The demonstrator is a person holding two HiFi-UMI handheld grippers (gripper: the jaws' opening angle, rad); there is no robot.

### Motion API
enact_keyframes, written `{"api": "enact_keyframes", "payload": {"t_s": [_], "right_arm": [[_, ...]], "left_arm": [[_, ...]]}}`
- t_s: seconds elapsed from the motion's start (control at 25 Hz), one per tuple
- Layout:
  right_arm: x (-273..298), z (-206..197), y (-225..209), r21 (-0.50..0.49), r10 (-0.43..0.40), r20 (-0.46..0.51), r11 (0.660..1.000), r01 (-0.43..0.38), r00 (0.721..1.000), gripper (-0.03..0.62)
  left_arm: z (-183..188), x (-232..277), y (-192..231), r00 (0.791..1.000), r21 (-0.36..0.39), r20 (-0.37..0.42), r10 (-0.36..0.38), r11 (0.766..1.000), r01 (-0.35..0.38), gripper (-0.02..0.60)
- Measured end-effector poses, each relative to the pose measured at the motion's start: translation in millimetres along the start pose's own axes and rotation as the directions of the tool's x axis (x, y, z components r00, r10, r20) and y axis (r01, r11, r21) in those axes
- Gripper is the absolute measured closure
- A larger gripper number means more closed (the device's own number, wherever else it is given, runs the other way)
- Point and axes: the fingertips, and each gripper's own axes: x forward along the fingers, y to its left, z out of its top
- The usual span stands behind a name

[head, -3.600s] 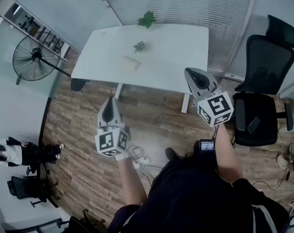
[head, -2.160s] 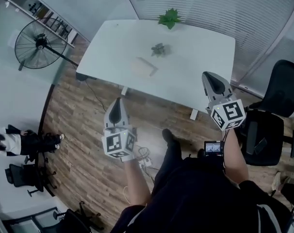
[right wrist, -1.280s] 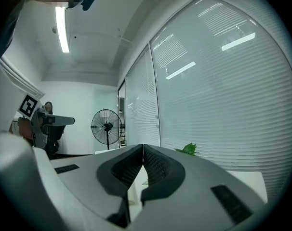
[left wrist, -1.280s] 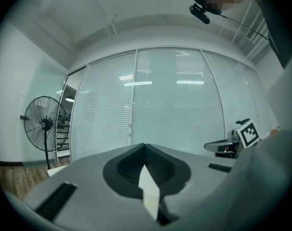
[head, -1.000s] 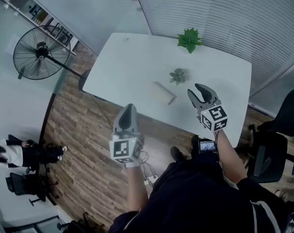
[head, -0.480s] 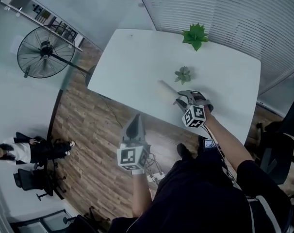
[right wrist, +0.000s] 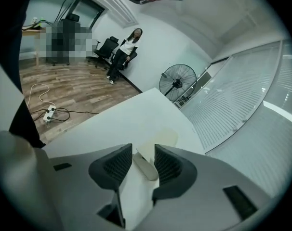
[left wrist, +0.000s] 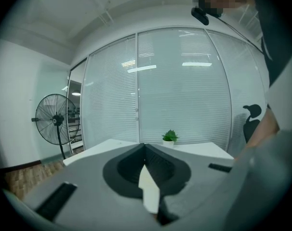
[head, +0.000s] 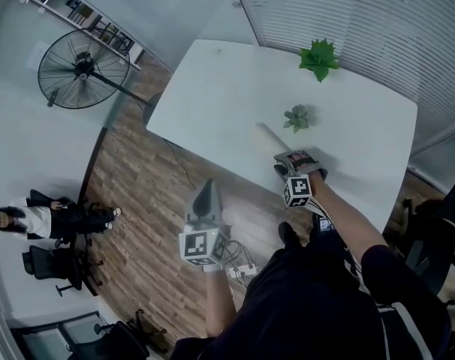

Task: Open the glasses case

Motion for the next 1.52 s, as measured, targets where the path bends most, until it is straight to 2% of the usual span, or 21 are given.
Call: {"api": "enact_keyframes", "payload": {"t_s": [0.36,0.56,0.72,0.84,0.96,1.04,1.08,1.2,1.28,1.36,1.52], "right_arm": [[14.4,-1.6,4.5,-0.011,-0.014,-0.028,1.000,0.014,1.000,0.439],[11.3,1.4,3.9,-0.008,-0.032,-0.030,0.999,0.032,0.999,0.523],[1.7,4.2,-9.8,0.075,-0.070,-0.008,0.995,0.071,0.997,0.540],[-8.4,-2.7,-29.4,0.243,-0.110,0.011,0.964,0.105,0.994,0.553],[-17.6,-24.7,-53.1,0.464,-0.154,0.001,0.875,0.136,0.988,0.568],[-19.7,-43.5,-63.8,0.607,-0.163,0.000,0.784,0.130,0.987,0.569],[-19.3,-52.9,-67.1,0.687,-0.163,0.014,0.718,0.109,0.987,0.569],[-17.9,-79.9,-74.4,0.883,-0.171,0.059,0.468,0.028,0.984,0.572],[-16.5,-93.6,-77.2,0.937,-0.180,0.062,0.350,0.005,0.982,0.572],[-15.2,-104.6,-79.0,0.960,-0.185,0.053,0.282,0.001,0.981,0.572],[-17.3,-106.3,-80.7,0.970,-0.198,0.063,0.243,-0.014,0.978,0.572]], "left_arm": [[-2.2,-0.2,-0.1,1.000,0.010,-0.008,0.002,1.000,-0.002,0.581],[-0.7,-0.3,-0.1,1.000,0.009,-0.011,-0.001,1.000,0.001,0.581],[1.0,1.2,-2.6,1.000,0.012,-0.004,-0.008,1.000,0.008,0.581],[1.5,2.8,-4.1,1.000,0.013,0.002,-0.013,1.000,0.013,0.580],[0.5,4.3,-4.6,1.000,0.012,0.002,-0.015,1.000,0.015,0.581],[0.0,4.5,-4.5,1.000,0.013,0.000,-0.016,1.000,0.016,0.581],[0.4,4.6,-4.6,1.000,0.014,0.001,-0.017,1.000,0.017,0.581],[1.1,5.3,-5.9,1.000,0.017,-0.001,-0.020,1.000,0.020,0.581],[1.3,6.0,-5.8,1.000,0.022,-0.005,-0.023,0.999,0.023,0.580],[2.5,6.7,-7.1,1.000,0.018,-0.003,-0.028,0.999,0.028,0.581],[0.8,2.4,-4.6,1.000,0.016,-0.014,-0.016,1.000,0.017,0.581]]}}
